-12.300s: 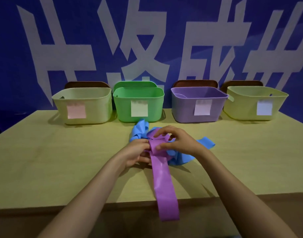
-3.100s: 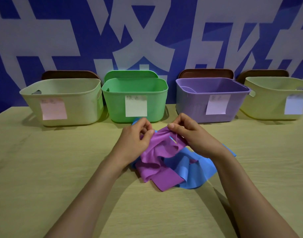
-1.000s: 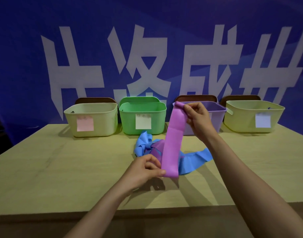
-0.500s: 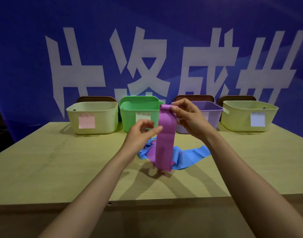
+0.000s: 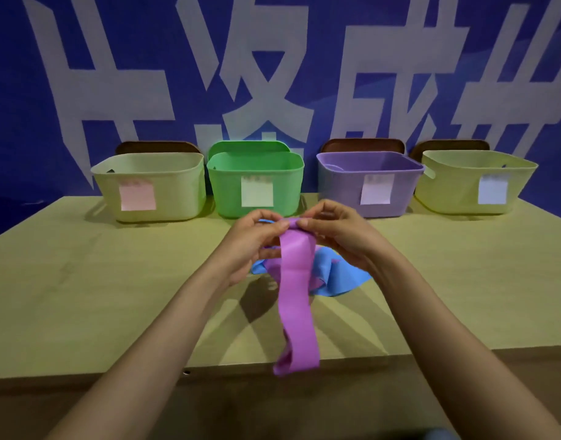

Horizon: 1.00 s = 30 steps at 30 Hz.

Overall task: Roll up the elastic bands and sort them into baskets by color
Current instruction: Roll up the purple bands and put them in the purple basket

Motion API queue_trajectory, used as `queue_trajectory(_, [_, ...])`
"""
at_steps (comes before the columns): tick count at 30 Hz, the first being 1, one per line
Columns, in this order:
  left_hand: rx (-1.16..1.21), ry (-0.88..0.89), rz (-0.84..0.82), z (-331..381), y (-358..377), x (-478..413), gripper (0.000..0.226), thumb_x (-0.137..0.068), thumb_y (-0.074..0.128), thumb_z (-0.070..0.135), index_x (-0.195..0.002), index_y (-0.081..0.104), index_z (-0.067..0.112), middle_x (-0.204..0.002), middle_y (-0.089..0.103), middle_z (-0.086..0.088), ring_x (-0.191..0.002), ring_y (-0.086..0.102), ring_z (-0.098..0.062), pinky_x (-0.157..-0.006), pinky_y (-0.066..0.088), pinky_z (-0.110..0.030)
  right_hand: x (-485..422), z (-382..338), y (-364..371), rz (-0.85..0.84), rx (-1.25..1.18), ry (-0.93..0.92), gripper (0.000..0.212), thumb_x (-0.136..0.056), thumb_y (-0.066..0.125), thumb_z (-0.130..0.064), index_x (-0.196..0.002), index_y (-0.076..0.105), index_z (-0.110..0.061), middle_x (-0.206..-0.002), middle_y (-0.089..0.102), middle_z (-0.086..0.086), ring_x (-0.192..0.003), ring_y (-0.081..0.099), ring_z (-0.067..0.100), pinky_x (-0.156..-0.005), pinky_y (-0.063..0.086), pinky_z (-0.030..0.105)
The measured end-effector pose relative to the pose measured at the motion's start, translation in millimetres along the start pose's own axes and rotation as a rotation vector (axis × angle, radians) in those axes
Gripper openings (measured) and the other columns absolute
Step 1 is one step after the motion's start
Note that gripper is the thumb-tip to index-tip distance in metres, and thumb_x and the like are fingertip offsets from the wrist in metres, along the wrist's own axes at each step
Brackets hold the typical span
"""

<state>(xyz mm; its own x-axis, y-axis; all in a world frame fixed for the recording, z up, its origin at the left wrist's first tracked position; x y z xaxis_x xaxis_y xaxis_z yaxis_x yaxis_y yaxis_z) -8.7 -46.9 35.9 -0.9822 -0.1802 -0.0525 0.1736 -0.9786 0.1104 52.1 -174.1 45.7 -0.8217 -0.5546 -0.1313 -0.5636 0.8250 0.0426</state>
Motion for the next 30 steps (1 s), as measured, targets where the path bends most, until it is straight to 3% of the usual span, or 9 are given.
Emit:
queue_trajectory(3, [-0.032,-0.111,0.008,-40,-11,-21,0.014,-0.089,0.058,0.001,-0.088,0.054,0.013,-0.084,0.062,-0.006,-0.066,0.064,-0.012,-0.061,0.055,-0.022,-17,45,-6,0.075,0.052,0.058,0.02,-0.08,0.067,0.007,-0.076,0.058,-0.011,-0.066,0.064,-0.002,-0.058,0.055,0.009,-0.055,0.048,0.014])
queue_trajectory(7, [0.007,-0.127,0.021,-51,-20,-52,0.009,-0.087,0.064,0.008,-0.091,0.056,0.01,-0.084,0.067,-0.007,-0.066,0.067,-0.01,-0.062,0.056,-0.021,-41,56,-11,0.084,0.146,0.011,0.018,-0.079,0.071,0.004,-0.08,0.06,-0.011,-0.083,0.062,0.005,-0.074,0.06,0.015,-0.068,0.052,0.023])
queue_trajectory(10, [-0.018,-0.129,0.026,-53,-24,-71,0.007,-0.086,0.064,0.006,-0.086,0.057,0.01,-0.08,0.067,-0.004,-0.065,0.067,-0.006,-0.062,0.055,-0.018,-56,59,-14,0.058,0.158,0.041,0.02,-0.079,0.07,0.006,-0.08,0.059,-0.012,-0.079,0.059,0.004,-0.068,0.056,0.014,-0.062,0.05,0.021])
queue_trajectory(13, [-0.012,-0.106,0.053,-58,-26,-82,0.008,-0.085,0.064,0.002,-0.084,0.059,0.008,-0.079,0.066,-0.003,-0.064,0.066,-0.005,-0.063,0.055,-0.016,-66,67,-19,0.058,0.116,0.055,0.022,-0.076,0.07,0.009,-0.079,0.058,-0.009,-0.078,0.059,0.008,-0.071,0.052,0.022,-0.059,0.044,0.029])
queue_trajectory(18, [0.087,-0.022,0.088,-60,-28,-86,0.012,-0.081,0.066,-0.004,-0.084,0.061,0.007,-0.08,0.063,-0.006,-0.064,0.066,-0.009,-0.066,0.056,-0.019,-68,64,-21,0.038,0.086,-0.008,0.02,-0.076,0.072,0.005,-0.084,0.06,-0.009,-0.085,0.063,0.005,-0.07,0.061,0.011,-0.061,0.05,0.018])
queue_trajectory(24, [-0.002,0.108,0.126,-49,-29,-80,0.015,-0.076,0.073,0.004,-0.083,0.064,0.014,-0.083,0.064,-0.003,-0.076,0.064,-0.017,-0.07,0.054,-0.027,-63,59,-21,0.023,0.11,-0.04,0.016,-0.082,0.07,-0.008,-0.096,0.063,-0.007,-0.085,0.067,0.002,-0.077,0.062,0.01,-0.068,0.052,0.019])
queue_trajectory(27, [0.079,0.116,0.094,-47,-22,-77,0.02,-0.074,0.073,0.006,-0.09,0.062,0.013,-0.087,0.064,-0.005,-0.076,0.063,-0.015,-0.068,0.055,-0.025,-61,55,-22,0.025,0.041,-0.064,0.016,-0.081,0.068,-0.007,-0.096,0.063,-0.003,-0.087,0.069,0.006,-0.081,0.064,0.014,-0.075,0.054,0.025])
queue_trajectory(30, [0.018,0.044,0.047,-55,-16,-75,0.037,-0.07,0.076,0.01,-0.104,0.062,0.009,-0.102,0.066,-0.011,-0.094,0.064,-0.025,-0.084,0.056,-0.04,-61,52,-24,0.063,-0.029,-0.086,0.02,-0.074,0.069,-0.02,-0.091,0.064,-0.01,-0.085,0.067,0.005,-0.08,0.061,0.015,-0.076,0.051,0.029])
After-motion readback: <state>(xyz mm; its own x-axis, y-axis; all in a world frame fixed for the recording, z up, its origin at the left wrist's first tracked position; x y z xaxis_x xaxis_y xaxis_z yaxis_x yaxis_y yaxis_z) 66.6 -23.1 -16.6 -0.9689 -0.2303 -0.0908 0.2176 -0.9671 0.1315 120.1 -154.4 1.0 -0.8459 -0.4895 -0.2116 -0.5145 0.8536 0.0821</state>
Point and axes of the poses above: each hand's wrist, its own x-axis away from the middle knuckle, its own y-axis out of the palm, z = x × y, the point moved 7 cm from there along -x, towards the middle knuckle
